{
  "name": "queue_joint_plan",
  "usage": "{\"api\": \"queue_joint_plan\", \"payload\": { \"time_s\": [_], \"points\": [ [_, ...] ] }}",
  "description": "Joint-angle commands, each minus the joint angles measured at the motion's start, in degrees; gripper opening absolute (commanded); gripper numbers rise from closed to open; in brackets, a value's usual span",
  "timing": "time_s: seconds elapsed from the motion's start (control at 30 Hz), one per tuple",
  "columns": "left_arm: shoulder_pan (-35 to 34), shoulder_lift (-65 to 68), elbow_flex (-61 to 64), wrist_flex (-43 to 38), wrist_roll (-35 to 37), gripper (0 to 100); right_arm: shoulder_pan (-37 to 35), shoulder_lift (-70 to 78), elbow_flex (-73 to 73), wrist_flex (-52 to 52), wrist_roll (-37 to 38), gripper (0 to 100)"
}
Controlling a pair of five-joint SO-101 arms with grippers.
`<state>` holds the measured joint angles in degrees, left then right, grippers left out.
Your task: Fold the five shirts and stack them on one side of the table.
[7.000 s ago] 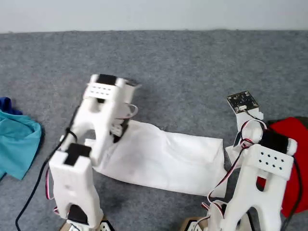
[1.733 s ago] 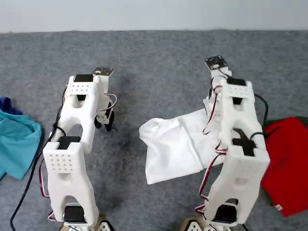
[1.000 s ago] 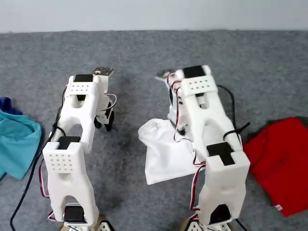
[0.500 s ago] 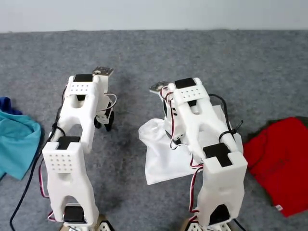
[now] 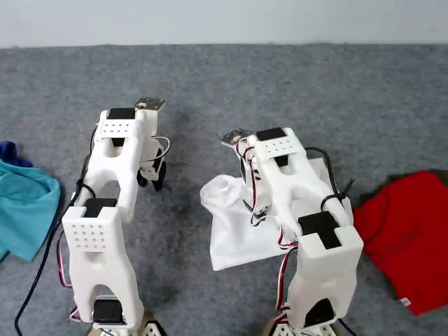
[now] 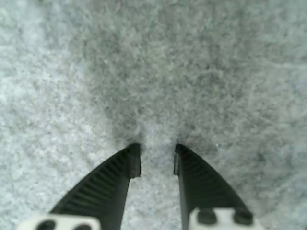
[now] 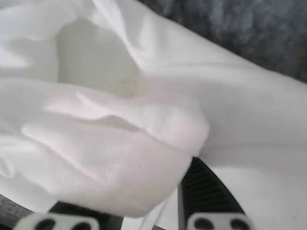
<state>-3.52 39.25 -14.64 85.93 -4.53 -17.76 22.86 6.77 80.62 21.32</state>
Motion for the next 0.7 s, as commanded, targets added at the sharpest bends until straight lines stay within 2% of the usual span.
{"api": "queue_joint_plan", "payload": {
  "time_s": [0.0, 0.17, 0.67],
  "points": [
    [-1.1, 0.3, 0.1, -1.0, 0.4, 12, -0.4, -1.3, 0.0, -0.1, 0.2, 0.6],
    [-1.1, 0.3, 0.1, -1.0, 0.4, 12, 1.5, -1.9, 0.0, 0.0, 0.2, 1.1],
    [-1.1, 0.3, 0.1, -1.0, 0.4, 12, 5.3, -16.4, 0.1, 6.7, 0.3, 1.0]
  ]
}}
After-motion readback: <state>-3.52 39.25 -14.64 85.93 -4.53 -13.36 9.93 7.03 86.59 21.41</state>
